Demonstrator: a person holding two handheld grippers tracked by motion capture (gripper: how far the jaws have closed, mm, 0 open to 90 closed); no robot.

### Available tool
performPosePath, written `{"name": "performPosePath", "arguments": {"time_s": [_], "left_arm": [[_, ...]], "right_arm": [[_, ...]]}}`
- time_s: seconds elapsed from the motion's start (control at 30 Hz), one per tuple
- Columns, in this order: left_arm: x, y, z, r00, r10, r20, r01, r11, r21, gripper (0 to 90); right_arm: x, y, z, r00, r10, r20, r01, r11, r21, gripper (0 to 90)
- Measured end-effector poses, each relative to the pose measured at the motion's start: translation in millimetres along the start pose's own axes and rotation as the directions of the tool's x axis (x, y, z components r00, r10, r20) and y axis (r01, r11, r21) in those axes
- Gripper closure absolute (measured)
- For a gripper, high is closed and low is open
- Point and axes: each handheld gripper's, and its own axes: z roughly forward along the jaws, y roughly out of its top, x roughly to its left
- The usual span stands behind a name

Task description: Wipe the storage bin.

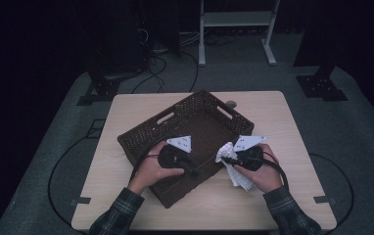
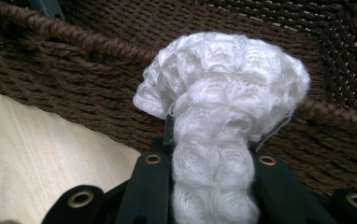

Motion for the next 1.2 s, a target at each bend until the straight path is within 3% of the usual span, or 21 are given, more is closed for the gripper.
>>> {"name": "performPosePath", "arguments": {"time_s": [0.4, 0.57, 0.73, 0.97, 1.2], "left_arm": [[0.0, 0.0, 0.1, 1.0, 0.001, -0.001, -0.001, 1.0, 0.001, 65.9], [0.1, 0.1, 0.1, 1.0, 0.0, 0.001, 0.0, 1.0, 0.001, 66.0], [-0.1, 0.0, 0.2, 1.0, 0.001, 0.0, -0.001, 1.0, 0.0, 66.0], [-0.1, 0.1, 0.3, 1.0, 0.001, 0.0, -0.001, 1.0, 0.001, 66.0], [-0.1, 0.0, 0.2, 1.0, 0.0, 0.0, 0.0, 1.0, 0.0, 66.0]], "right_arm": [[3.1, -15.0, 33.1, 0.9991, 0.012, -0.04, -0.007, 0.993, 0.122, 75.7], [0.7, -18.5, 35.5, 0.998, 0.034, -0.053, -0.027, 0.993, 0.119, 75.8], [4.8, -28.8, 49.2, 0.998, 0.028, -0.056, -0.016, 0.98, 0.197, 75.8], [6.3, -35.4, 51.3, 0.9975, 0.04, -0.059, -0.028, 0.979, 0.201, 75.8], [10.3, -30.2, 44.7, 0.9983, 0.016, -0.057, -0.005, 0.984, 0.177, 75.8]]}}
